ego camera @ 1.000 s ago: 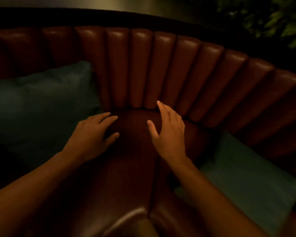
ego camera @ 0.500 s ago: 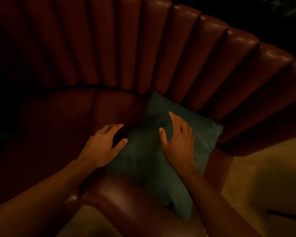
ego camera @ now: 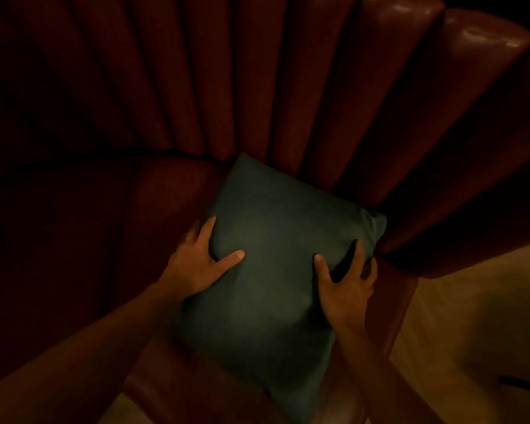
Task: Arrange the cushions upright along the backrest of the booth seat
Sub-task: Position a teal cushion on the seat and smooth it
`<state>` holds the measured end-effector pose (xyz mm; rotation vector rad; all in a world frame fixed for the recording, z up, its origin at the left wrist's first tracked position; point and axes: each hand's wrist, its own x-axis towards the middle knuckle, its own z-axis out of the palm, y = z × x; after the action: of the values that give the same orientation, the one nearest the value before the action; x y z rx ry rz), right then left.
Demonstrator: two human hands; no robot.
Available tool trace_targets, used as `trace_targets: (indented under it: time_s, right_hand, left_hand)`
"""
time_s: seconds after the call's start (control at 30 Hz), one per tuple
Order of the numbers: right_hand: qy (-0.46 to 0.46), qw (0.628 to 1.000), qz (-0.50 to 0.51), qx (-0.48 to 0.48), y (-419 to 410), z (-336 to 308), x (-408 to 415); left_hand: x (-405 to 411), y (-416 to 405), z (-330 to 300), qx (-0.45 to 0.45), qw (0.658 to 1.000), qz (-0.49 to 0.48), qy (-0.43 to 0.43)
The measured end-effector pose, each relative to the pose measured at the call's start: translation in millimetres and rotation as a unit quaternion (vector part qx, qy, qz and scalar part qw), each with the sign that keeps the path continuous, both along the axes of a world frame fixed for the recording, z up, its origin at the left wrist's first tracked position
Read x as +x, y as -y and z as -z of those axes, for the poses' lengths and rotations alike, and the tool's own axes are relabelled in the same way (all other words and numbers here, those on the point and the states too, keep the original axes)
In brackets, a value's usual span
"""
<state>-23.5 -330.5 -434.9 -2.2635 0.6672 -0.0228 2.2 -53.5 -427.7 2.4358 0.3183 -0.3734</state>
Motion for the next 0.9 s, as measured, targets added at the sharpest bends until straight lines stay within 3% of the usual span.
trace_targets:
  time_s: [0.1,0.17,0.27,0.5,0.6,0.67,0.73,0.83,0.9]
  right_hand:
    - [0.007,0.997,0.034,0.07,-2.3,14.6,-0.9]
    - [0.021,0.996,0.054,0.067,-6.9,15.4,0.9]
    - [0.058,0.994,0.09,0.037,-19.1,7.8,2.0]
    - [0.169,0.968,0.176,0.057,-72.5,9.8,-53.8]
    - [0.138,0.965,0.201,0.102,-98.1,26.4,-98.5]
    - [0.068,0.982,0.173,0.037,-104.1,31.1,-120.7]
    - [0.056,0.989,0.134,-0.036,-107.1,23.3,-130.5]
    - [0.192,0.975,0.061,-0.094,-112.4,-5.1,-118.0]
    - [0.271,0.948,-0.042,-0.159,-114.7,-17.4,-84.6]
  left_hand:
    - [0.5,-4.8,20.1,-0.042,0.995,-0.073,-0.046]
    - [3.8,-8.3,23.7,-0.051,0.992,-0.097,-0.064]
    - [11.9,-14.3,15.6,-0.035,0.995,-0.094,-0.014]
    - [25.8,-58.1,-31.3,-0.003,0.992,0.07,0.105]
    - [32.2,-79.8,-41.5,0.088,0.98,0.16,0.079]
    - [28.4,-86.0,-36.9,0.162,0.971,0.172,0.043]
    - [9.8,-87.4,-24.2,0.162,0.977,0.128,0.055]
    - [-40.3,-84.8,-0.4,0.129,0.985,-0.02,0.116]
    - [-74.5,-78.9,10.0,0.108,0.975,-0.132,0.141]
